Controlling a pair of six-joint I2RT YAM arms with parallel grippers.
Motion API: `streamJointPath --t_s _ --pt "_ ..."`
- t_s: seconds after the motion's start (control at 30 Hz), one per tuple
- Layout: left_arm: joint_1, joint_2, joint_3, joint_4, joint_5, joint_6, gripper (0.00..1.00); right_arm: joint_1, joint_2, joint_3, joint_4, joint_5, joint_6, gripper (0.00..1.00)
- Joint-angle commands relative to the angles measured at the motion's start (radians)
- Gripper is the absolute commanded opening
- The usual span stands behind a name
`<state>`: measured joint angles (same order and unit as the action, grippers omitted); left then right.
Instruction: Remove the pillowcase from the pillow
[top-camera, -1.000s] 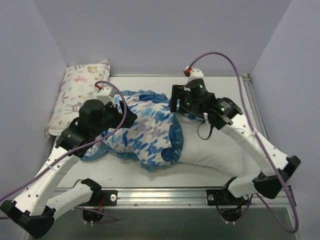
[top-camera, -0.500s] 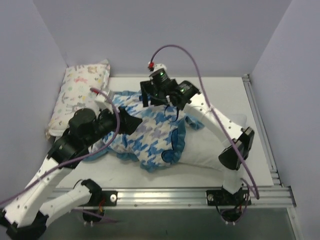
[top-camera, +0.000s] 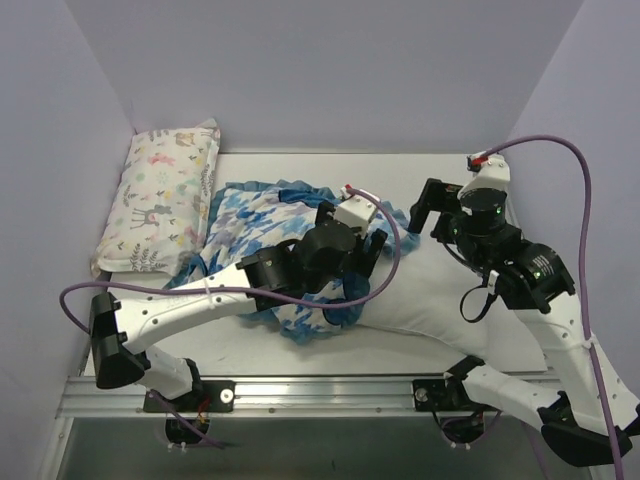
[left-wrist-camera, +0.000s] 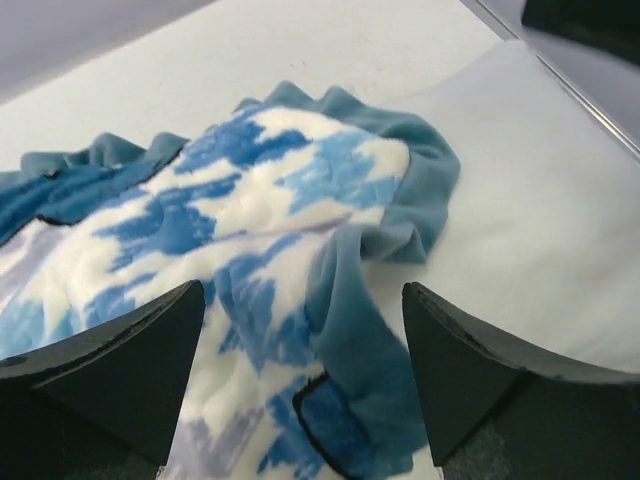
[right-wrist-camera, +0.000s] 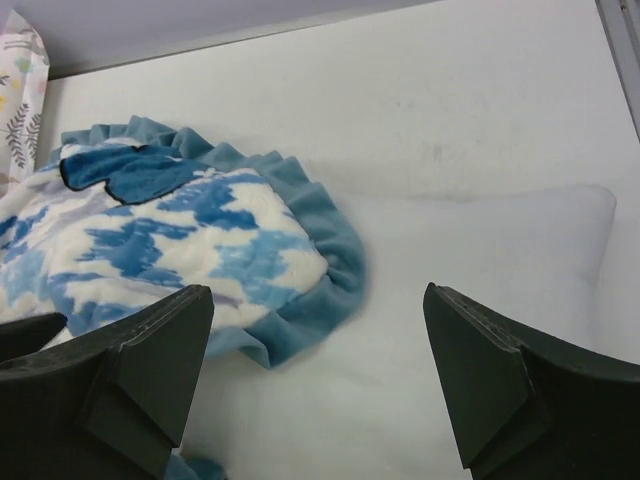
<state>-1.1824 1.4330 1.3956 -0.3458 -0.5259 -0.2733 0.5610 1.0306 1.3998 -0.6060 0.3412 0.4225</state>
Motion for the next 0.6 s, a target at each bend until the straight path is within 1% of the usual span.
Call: streamJointPath --t_s 0.0,0.03,0.07,0.1,0.13,0.17,0.2,0.23,0.27,0.33,0.37,0.4,0.47,0.5,0.53,0.57 --pt "-0.011 0.075 0.12 0.019 -0.175 0.106 0.88 -0.018 -0.047 -0.087 -0.003 0.016 0.012 0.89" --pt "-0.01 0.09 0.132 0.01 -0.199 0.109 0.86 -0.018 -0.067 -0.11 0.0 0.006 0.012 0.9" --pt "-0.008 0.121 0.16 -0.016 -0.213 0.111 0.79 -0.018 -0.073 -0.12 0.0 -0.001 0.012 0.9" --pt "-0.005 0.133 0.173 -0.025 -0.22 0.121 0.53 -0.019 -0.075 -0.128 -0.001 -0.005 0.012 0.9" --pt "0.003 0.141 0.183 -0.035 -0.221 0.126 0.42 -0.019 -0.079 -0.134 -0.001 -0.011 0.013 0.9" --pt "0.024 0.15 0.198 -0.045 -0.218 0.126 0.24 -0.018 -0.079 -0.146 0.0 -0.016 0.012 0.89" --pt "0.044 0.155 0.23 -0.089 -0.215 0.111 0.11 -0.019 -0.079 -0.151 -0.001 -0.021 0.013 0.89" --pt "0.067 0.155 0.244 -0.113 -0.207 0.102 0.0 -0.019 -0.079 -0.157 0.0 -0.027 0.013 0.89" --pt "0.114 0.143 0.25 -0.127 -0.203 0.097 0.0 -0.018 -0.079 -0.169 0.002 -0.034 0.013 0.89" --pt "0.173 0.121 0.259 -0.171 -0.238 0.066 0.0 -0.019 -0.079 -0.185 0.006 -0.047 0.01 0.89" --pt "0.22 0.091 0.258 -0.188 -0.249 0.045 0.0 -0.019 -0.073 -0.191 0.012 -0.056 -0.001 0.89" --pt "0.324 0.07 0.249 -0.221 -0.238 -0.014 0.0 -0.019 -0.067 -0.197 0.011 -0.076 -0.005 0.89" --pt "0.462 0.003 0.192 -0.258 -0.168 -0.087 0.0 -0.016 -0.043 -0.2 0.015 -0.112 -0.027 0.89" --pt "0.595 -0.02 0.162 -0.26 -0.095 -0.143 0.0 -0.015 -0.035 -0.2 0.015 -0.152 -0.036 0.89" --pt "0.643 -0.04 0.133 -0.262 -0.06 -0.168 0.0 -0.012 -0.014 -0.2 0.023 -0.177 -0.045 0.89" --pt "0.688 -0.072 0.061 -0.253 -0.018 -0.184 0.0 -0.007 0.0 -0.196 0.026 -0.195 -0.069 0.9"
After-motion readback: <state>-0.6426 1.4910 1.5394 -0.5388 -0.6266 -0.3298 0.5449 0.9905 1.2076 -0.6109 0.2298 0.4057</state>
